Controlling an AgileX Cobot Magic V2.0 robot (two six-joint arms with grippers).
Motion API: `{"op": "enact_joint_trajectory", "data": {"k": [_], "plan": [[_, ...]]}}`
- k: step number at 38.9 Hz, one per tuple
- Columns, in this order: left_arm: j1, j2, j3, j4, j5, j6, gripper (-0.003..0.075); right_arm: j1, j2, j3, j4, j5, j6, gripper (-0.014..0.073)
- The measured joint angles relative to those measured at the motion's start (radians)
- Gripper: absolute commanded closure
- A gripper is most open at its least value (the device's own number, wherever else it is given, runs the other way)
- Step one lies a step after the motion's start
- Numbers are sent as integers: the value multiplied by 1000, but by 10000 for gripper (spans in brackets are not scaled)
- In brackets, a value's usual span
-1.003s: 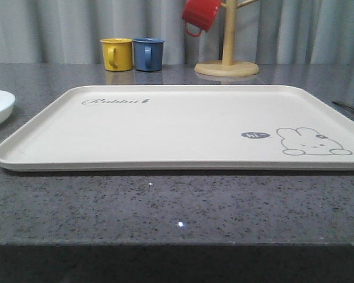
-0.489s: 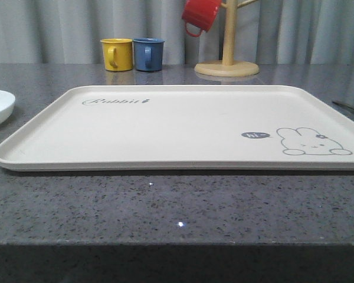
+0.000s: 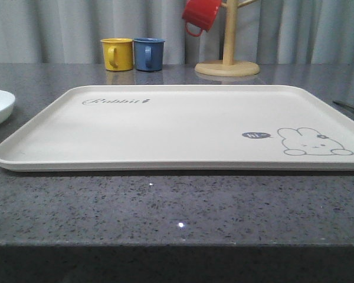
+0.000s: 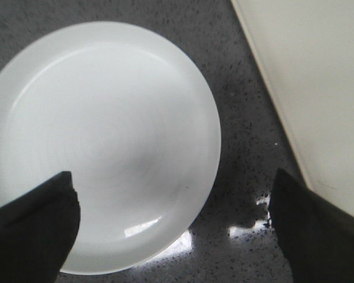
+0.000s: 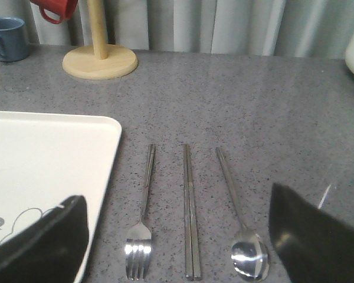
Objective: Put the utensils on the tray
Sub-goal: 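Move the left gripper to the white plate's rim and grasp it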
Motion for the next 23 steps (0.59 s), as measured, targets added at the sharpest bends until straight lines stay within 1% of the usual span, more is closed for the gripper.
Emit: {"op": "enact_joint_trajectory", "data": {"k": [5, 10, 17, 23], "plan": [[0, 119, -48, 0, 74, 1, 118, 0, 0, 0, 0, 0, 0, -48], [0, 206, -60, 0, 95, 6, 161, 0, 0, 0, 0, 0, 0, -48], [-2, 291, -62, 0, 114, 17, 276, 0, 0, 0, 0, 0, 0, -48], [0, 317, -62, -4, 119, 17, 386, 0, 0, 0, 0, 0, 0, -48]]}}
